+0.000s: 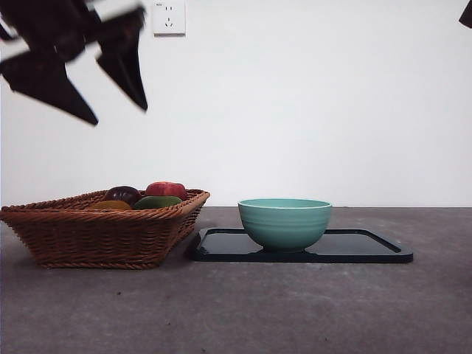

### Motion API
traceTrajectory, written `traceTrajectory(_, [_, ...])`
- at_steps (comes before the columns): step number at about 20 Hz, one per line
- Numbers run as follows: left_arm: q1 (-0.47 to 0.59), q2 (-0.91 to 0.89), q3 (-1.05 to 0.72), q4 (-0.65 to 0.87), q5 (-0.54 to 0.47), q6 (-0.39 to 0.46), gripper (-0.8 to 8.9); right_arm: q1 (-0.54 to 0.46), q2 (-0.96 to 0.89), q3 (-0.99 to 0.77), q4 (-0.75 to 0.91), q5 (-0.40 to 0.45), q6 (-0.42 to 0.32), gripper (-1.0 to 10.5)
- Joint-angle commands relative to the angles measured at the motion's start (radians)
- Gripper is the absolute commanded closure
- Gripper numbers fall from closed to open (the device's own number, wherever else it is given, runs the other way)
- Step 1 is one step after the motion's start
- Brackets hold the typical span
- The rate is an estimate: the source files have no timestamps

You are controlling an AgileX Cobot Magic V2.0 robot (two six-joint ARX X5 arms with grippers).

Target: Pick up the wifruite, put it on the bowl, pick up the plate, put it on desk

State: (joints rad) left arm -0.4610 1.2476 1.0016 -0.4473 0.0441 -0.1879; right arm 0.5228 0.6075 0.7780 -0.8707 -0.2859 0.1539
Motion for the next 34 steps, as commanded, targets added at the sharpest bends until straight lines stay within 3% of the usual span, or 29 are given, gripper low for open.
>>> traceTrajectory(1, [-0.011, -0.061, 0.020, -0.051, 0.109, 0.065, 4.39, 0.005, 0.004, 0.005, 0.011, 0.003, -0.004, 7.6])
traceTrajectory(11, [-0.012, -0.236, 0.020, -0.313, 0.514, 0.208, 4.39, 0.005, 0.005, 0.005, 0.011, 0.002, 0.005, 7.6])
traceTrajectory(28, [-0.012, -0.242, 0.020, -0.325, 0.526, 0.214, 4.39, 0.005, 0.005, 0.005, 0.010, 0.002, 0.026, 7.6])
traceTrajectory(31, [-0.012, -0.242, 0.020, -0.325, 0.526, 0.214, 4.39, 0.005, 0.005, 0.005, 0.017, 0.003, 0.103, 7.6])
traceTrajectory(34, [-0.012, -0.242, 0.020, -0.324, 0.526, 0.214, 4.39, 0.003, 0.034, 0.031, 0.077, 0.009, 0.198, 6.7])
